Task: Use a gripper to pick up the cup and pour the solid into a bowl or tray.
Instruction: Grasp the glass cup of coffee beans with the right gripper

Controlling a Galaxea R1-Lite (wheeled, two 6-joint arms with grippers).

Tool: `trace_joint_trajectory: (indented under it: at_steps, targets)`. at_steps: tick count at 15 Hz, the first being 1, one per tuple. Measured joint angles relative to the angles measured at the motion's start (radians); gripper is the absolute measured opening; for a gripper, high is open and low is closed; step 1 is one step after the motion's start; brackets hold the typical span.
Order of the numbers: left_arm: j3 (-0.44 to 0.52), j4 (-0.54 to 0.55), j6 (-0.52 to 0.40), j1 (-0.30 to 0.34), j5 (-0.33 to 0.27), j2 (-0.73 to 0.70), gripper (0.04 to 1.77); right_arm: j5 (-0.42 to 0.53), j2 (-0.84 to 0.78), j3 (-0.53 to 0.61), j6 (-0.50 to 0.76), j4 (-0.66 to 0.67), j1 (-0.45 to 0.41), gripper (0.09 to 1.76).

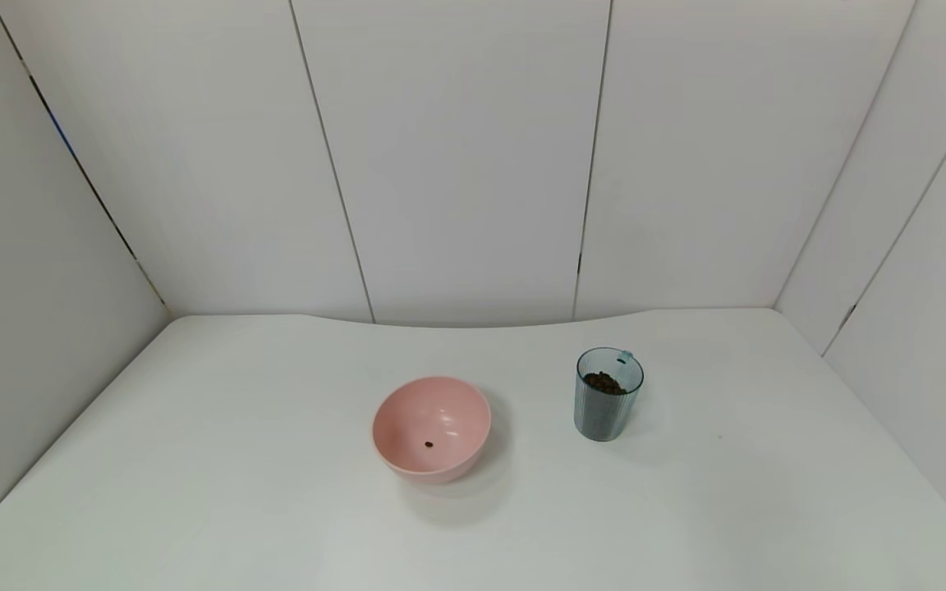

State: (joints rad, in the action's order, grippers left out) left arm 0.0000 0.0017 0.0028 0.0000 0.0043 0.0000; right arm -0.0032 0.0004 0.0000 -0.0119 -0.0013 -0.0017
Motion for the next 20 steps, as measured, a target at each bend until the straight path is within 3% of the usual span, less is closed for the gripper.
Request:
trace_joint_trajectory:
  at_steps: [3,8,12,17,20]
  targets:
    - [0.0,0.0,0.0,0.0,0.0,0.0,1.72,0.001,0.001,-0.024,-0.004,0.004,0.0,1.71]
    - [0.0,0.0,0.0,0.0,0.0,0.0,1.72,0.0,0.114,-0.188,-0.006,0.03,0.004,1.71]
    - [0.0,0.0,0.0,0.0,0.0,0.0,1.72,0.03,0.307,-0.319,-0.007,0.028,0.017,1.71]
    - [0.0,0.0,0.0,0.0,0.0,0.0,1.72,0.174,0.606,-0.492,-0.008,0.025,0.024,1.71]
    - [0.0,0.0,0.0,0.0,0.0,0.0,1.72,0.216,0.799,-0.576,-0.009,0.02,0.081,1.71]
